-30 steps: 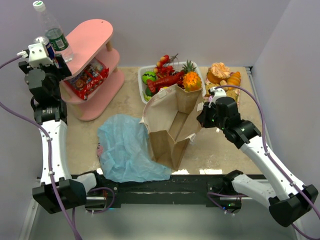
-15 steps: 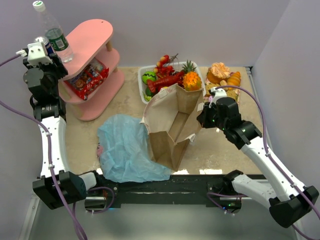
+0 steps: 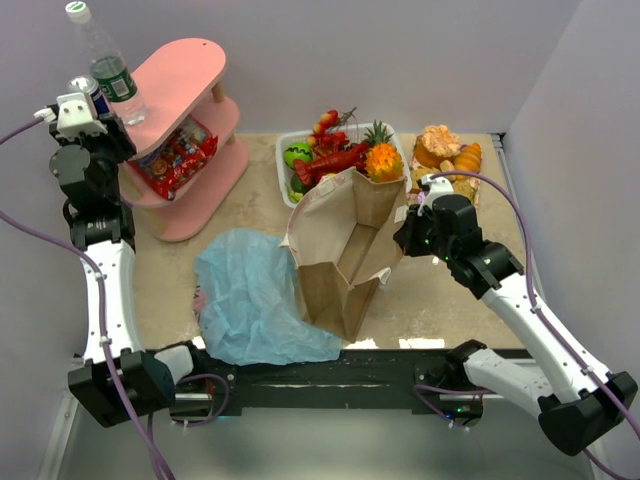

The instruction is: Place the mixed food into the grocery bags and tie them

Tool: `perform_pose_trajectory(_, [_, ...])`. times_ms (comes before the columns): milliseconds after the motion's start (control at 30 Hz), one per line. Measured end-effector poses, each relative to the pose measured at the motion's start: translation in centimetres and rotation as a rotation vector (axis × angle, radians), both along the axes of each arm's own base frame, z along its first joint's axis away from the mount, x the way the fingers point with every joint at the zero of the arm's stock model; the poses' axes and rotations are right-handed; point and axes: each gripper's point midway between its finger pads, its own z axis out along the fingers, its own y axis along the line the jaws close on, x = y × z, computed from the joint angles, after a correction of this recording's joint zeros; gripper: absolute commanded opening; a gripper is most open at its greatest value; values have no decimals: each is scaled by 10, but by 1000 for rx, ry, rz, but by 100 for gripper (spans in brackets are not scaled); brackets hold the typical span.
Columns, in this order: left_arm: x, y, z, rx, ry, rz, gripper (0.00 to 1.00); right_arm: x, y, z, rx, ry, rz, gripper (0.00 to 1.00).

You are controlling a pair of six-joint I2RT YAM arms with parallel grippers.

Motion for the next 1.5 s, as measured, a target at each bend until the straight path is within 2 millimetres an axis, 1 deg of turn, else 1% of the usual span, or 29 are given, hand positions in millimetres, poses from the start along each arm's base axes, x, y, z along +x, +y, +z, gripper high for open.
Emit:
perform_pose_trajectory(33, [-3, -2, 0, -1, -3, -2, 19, 0, 0, 0, 0, 0, 0, 0])
perform_pose_trajectory(100, [-11, -5, 0, -7, -14, -6, 16, 0, 0, -1, 0, 1, 1, 0])
perform_pose_trajectory(133, [-15, -7, 0, -7, -14, -7, 12, 0, 0, -1, 0, 2, 1, 0])
perform_pose_trajectory(200, [-20, -8, 0, -8, -13, -5, 10, 0, 0, -1, -1, 1, 1, 0])
perform_pose_trajectory(233, [-21, -8, 0, -8, -13, -4, 7, 0, 0, -1, -1, 1, 1, 0])
perform_pose_trajectory(300, [-22, -8, 0, -8, -12, -4, 5, 0, 0, -1, -1, 1, 1, 0])
perform_pose_trajectory(333, [-22, -8, 0, -8, -12, -4, 2, 0, 0, -1, -1, 1, 1, 0])
perform_pose_trajectory(400, [-22, -9, 0, -8, -12, -5, 0, 0, 0, -1, -1, 1, 1, 0])
perform_pose_trajectory(800, [-20, -16, 0, -1, -10, -49, 0, 0, 0, -3, -6, 1, 5, 0])
perform_pose_trajectory(1067, [-23, -25, 0, 4, -3, -86, 0, 0, 0, -3, -6, 0, 5, 0])
perform_pose_trajectory(1333, [-27, -44, 4, 35, 0, -128, 0, 2, 1, -5, -10, 6, 8, 0])
perform_pose_trajectory(1500, [-32, -51, 8, 61, -11, -146, 0, 3, 2, -5, -10, 4, 9, 0])
